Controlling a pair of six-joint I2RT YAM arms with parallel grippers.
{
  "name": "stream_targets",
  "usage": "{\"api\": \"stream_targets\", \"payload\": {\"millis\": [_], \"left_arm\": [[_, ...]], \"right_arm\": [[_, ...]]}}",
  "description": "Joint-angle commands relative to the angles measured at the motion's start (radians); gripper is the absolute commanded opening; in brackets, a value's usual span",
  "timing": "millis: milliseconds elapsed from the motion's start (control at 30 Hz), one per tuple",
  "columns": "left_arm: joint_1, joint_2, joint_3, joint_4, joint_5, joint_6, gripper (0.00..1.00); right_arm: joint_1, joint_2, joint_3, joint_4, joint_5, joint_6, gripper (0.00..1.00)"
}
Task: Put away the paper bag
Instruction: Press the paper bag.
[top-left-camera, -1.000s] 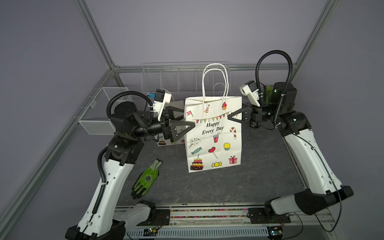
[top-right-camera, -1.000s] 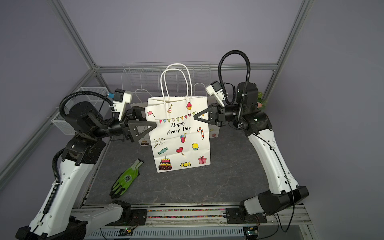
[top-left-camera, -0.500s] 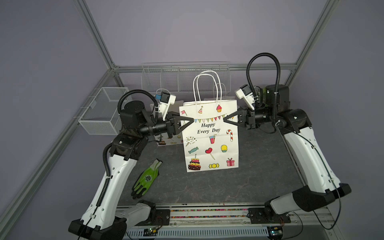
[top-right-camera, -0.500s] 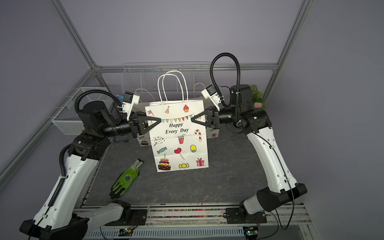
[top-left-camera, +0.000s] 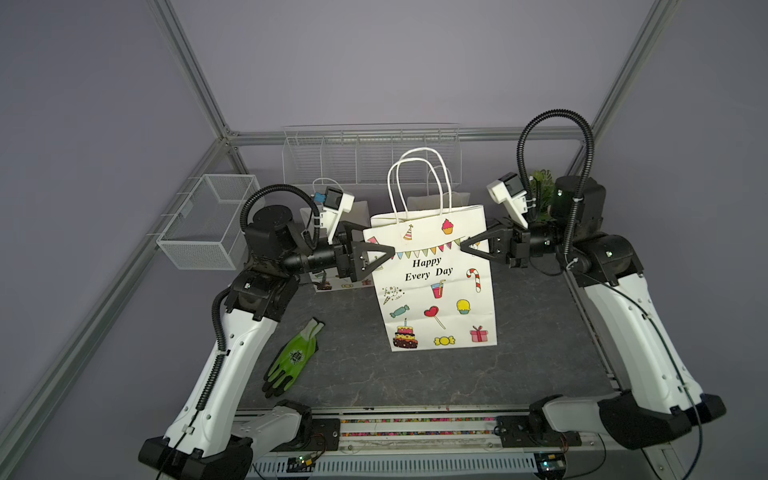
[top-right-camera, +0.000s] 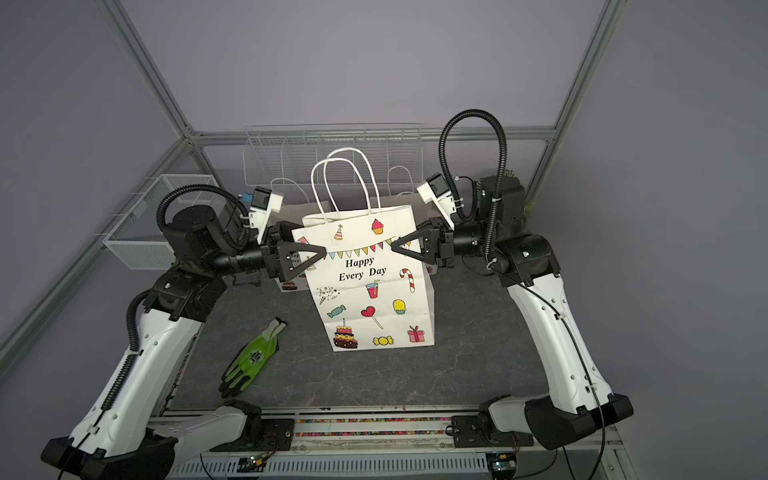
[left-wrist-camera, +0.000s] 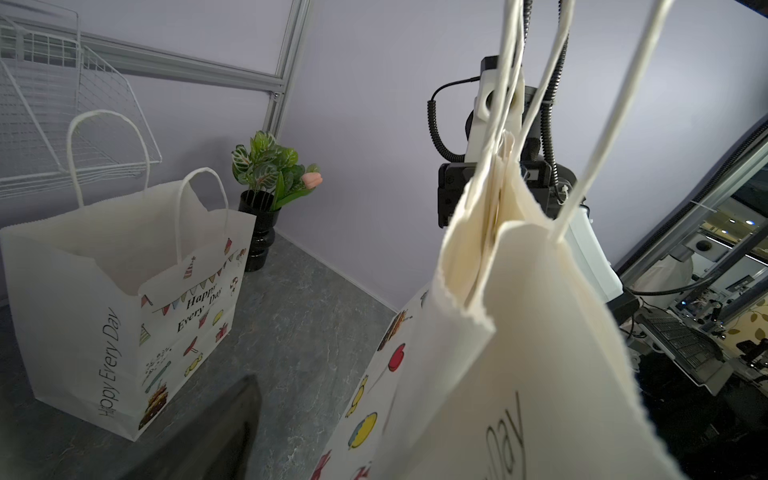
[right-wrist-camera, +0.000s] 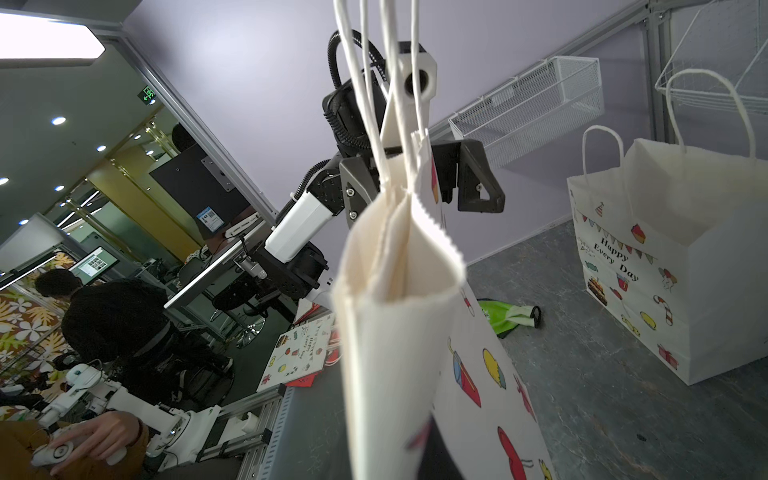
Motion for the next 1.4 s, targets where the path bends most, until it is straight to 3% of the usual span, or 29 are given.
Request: {"api": "stream_targets", "payload": {"millis": [0,133,300,400,567,733,933,1067,1167,1367], "left_arm": [[0.000,-0.056,-0.062,0.091,0.067,-0.052,1.00],[0.004,-0.145,-0.093,0.063,0.038,-0.024,1.00],[0.059,-0.243,-0.053,-0.088,-0.251,0.023,1.00],[0.076,-0.266,-0.024,-0.129,-0.326,0.018,1.00],[0.077,-0.303,-0.015,-0.042,-0.217,-0.074,0.93],[0.050,-0.309,-0.122,0.250,-0.038,-0.308,0.81],[-0.090,-0.293,-0.117,0.107,-0.083,-0.186,0.86],[-0.098,-0.268,-0.120,0.034,-0.167,-0.133,0.90],[-0.113,-0.236,-0.131,0.102,-0.153,-0.176,0.90],[-0.228,-0.184,-0.087,0.076,-0.226,-0.125,0.79]], "right_arm": [[-0.024,-0.036,-0.053,0.233,-0.091,0.156,0.07],[-0.036,-0.051,-0.082,0.377,-0.134,0.267,0.07],[-0.056,-0.013,-0.005,0.359,-0.128,0.287,0.07],[-0.076,0.019,0.035,0.341,-0.123,0.291,0.07],[-0.077,0.053,0.044,0.444,-0.170,0.366,0.07],[-0.076,0.077,0.069,0.512,-0.180,0.427,0.07],[-0.075,0.104,0.110,0.482,-0.143,0.431,0.07],[-0.054,0.104,0.111,0.428,-0.110,0.385,0.06],[-0.032,0.103,0.120,0.330,-0.087,0.306,0.07],[-0.024,0.113,0.155,0.162,-0.034,0.179,0.07]]}}
